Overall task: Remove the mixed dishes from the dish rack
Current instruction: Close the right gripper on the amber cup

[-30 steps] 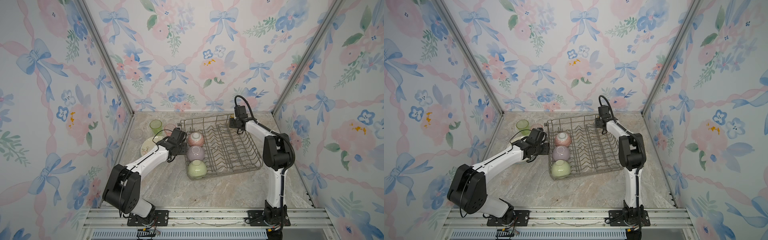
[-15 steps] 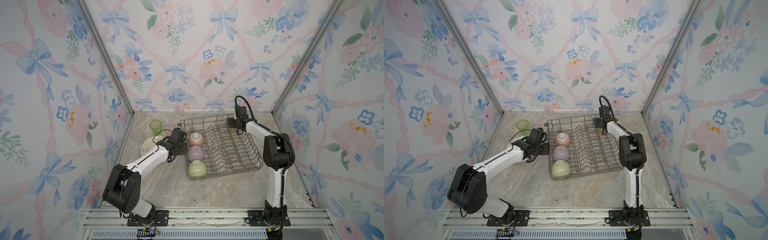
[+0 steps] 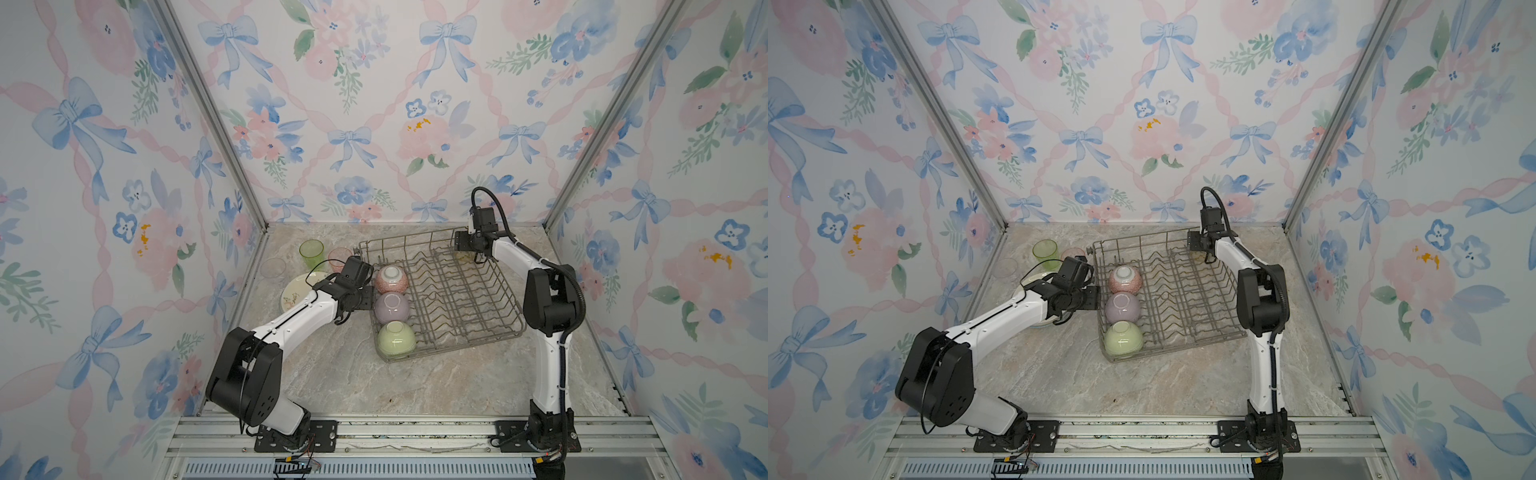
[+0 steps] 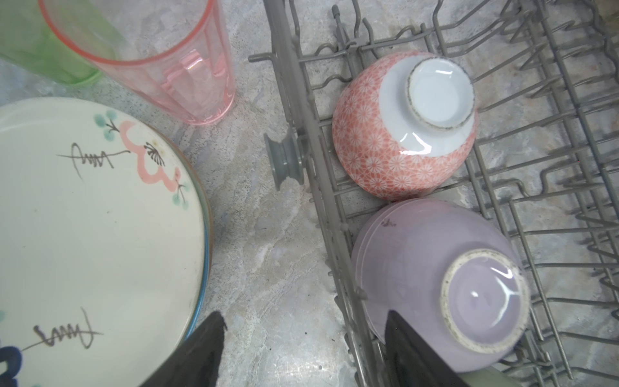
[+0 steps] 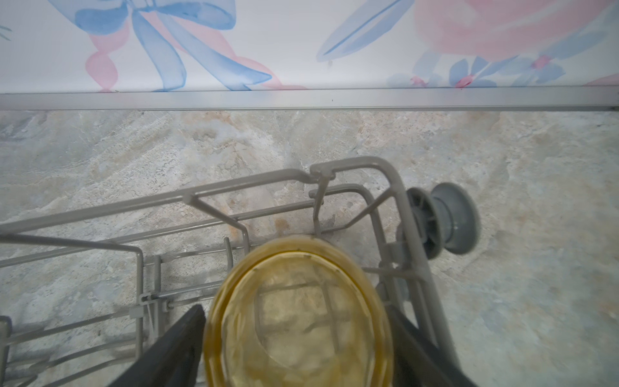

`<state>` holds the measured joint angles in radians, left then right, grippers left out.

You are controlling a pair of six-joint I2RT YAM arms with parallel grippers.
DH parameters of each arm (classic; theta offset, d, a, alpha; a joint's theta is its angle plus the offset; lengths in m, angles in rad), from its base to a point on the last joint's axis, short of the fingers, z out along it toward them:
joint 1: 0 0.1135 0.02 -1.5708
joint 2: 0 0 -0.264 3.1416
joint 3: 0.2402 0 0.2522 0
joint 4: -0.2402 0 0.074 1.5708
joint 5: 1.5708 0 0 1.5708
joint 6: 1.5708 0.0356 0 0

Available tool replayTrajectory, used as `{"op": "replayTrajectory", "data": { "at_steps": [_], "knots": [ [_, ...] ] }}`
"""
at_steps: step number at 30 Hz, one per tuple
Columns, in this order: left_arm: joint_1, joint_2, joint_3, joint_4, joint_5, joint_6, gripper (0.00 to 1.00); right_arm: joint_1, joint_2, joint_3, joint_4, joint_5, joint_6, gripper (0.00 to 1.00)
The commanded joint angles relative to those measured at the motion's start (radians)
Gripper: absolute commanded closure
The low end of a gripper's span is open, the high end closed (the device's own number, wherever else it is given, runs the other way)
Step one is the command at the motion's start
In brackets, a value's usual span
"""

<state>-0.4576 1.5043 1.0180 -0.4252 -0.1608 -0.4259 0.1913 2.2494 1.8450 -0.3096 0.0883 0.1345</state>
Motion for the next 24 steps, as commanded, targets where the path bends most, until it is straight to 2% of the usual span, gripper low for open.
{"op": "replayTrajectory", "data": {
  "at_steps": [1, 3, 13, 18, 24],
  "knots": [
    [0.006, 0.004, 0.01, -0.021, -0.003, 0.018, 0.24, -0.02, 0.035, 0.041, -0.048, 0.006, -0.027, 0.19],
    [0.006, 0.011, 0.012, -0.02, 0.0, 0.019, 0.23, -0.02, 0.042, 0.052, -0.057, 0.007, -0.035, 0.26],
    [0.006, 0.009, 0.013, -0.021, 0.002, 0.023, 0.23, -0.016, 0.039, 0.049, -0.054, 0.016, -0.06, 0.37],
    [0.007, 0.002, 0.015, -0.02, 0.011, 0.021, 0.22, -0.01, -0.019, -0.026, -0.027, 0.025, -0.051, 0.4],
    [-0.008, -0.012, 0.02, -0.021, 0.034, 0.015, 0.22, -0.006, -0.154, -0.172, 0.036, 0.011, -0.005, 0.41]
  ]
}}
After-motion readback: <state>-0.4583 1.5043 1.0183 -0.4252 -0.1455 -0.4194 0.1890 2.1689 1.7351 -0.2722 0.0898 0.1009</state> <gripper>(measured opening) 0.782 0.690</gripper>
